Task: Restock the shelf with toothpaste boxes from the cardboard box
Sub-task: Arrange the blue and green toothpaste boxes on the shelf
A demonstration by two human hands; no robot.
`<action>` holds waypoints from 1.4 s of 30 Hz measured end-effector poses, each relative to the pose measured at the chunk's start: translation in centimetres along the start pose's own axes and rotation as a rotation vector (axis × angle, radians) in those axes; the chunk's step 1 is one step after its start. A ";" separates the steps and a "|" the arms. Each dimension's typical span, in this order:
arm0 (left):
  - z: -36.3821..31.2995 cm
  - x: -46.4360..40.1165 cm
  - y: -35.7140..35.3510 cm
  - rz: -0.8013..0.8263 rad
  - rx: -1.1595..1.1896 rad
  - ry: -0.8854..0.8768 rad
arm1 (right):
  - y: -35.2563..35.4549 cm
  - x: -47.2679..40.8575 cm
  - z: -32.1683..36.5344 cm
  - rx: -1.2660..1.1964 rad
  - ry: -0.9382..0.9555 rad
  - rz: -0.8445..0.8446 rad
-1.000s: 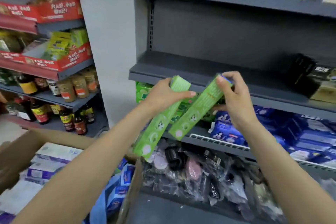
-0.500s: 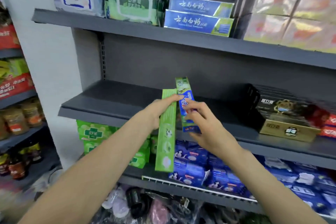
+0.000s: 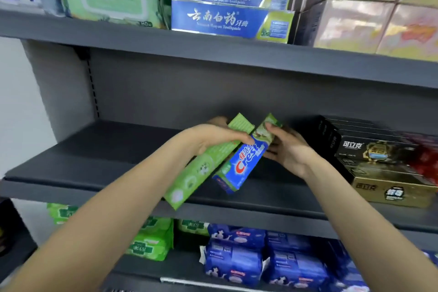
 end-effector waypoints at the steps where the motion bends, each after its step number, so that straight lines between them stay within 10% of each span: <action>1: -0.2 -0.6 0.2 -0.011 -0.066 -0.009 | 0.7 -0.4 0.2 -0.042 0.008 -0.026; 11: 0.7 -4.6 3.8 -0.333 -0.504 -0.032 | 5.5 -6.3 2.4 -0.118 0.322 -0.336; 18: -0.1 -4.4 3.8 -0.402 -0.455 -0.092 | 9.6 -9.2 4.9 0.983 0.293 -0.637; 27: 0.7 -7.1 1.1 -0.257 -0.088 -0.067 | 11.7 -10.9 1.2 1.374 0.073 -0.719; 38: 2.9 -8.6 0.3 -0.308 0.304 0.168 | 11.1 -10.7 0.0 1.305 -0.082 -0.752; 42: 3.1 -9.1 0.2 -0.504 0.642 0.238 | 6.8 -9.6 1.8 0.992 0.075 -0.412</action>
Point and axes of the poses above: each hand's wrist, its own x-axis away from the middle knuckle, its own y-axis out of the back of the hand, z = x × y, the point moved 5 cm from there along -x, towards the middle knuckle, and after that the axes turned 10 degrees about -y, right-handed, at the moved point
